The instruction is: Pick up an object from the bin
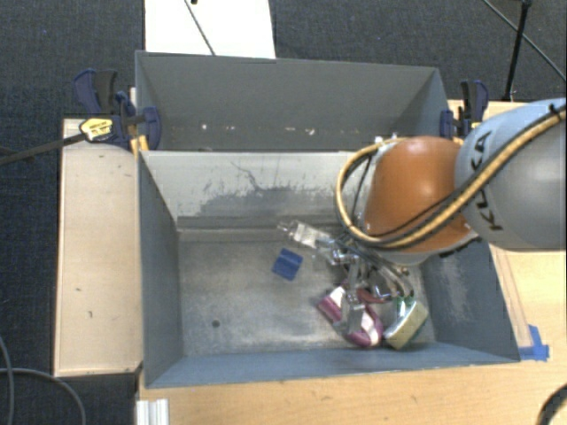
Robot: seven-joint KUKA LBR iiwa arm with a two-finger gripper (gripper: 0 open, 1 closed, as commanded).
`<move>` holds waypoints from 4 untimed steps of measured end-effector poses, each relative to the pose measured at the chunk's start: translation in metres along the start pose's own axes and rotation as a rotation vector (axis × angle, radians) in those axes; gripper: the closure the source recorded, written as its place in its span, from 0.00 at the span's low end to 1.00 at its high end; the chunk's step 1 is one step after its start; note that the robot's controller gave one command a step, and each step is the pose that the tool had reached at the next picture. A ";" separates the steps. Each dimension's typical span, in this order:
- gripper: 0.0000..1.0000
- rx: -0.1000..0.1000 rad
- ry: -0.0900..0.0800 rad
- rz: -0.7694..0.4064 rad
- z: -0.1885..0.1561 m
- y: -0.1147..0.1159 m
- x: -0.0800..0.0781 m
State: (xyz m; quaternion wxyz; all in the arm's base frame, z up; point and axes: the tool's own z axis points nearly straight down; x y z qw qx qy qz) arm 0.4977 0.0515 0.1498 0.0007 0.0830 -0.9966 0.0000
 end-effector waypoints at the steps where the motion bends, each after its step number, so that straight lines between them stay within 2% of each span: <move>1: 0.00 -0.001 -0.007 -0.225 0.054 0.045 -0.104; 2: 0.00 0.000 -0.002 -0.366 0.080 0.021 -0.079; 3: 1.00 -0.001 -0.005 -0.363 0.078 0.022 -0.080; 4: 1.00 0.000 -0.012 -0.343 -0.056 0.056 -0.052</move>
Offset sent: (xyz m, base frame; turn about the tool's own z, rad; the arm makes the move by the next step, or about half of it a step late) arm 0.0935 0.0597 -0.0537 -0.2237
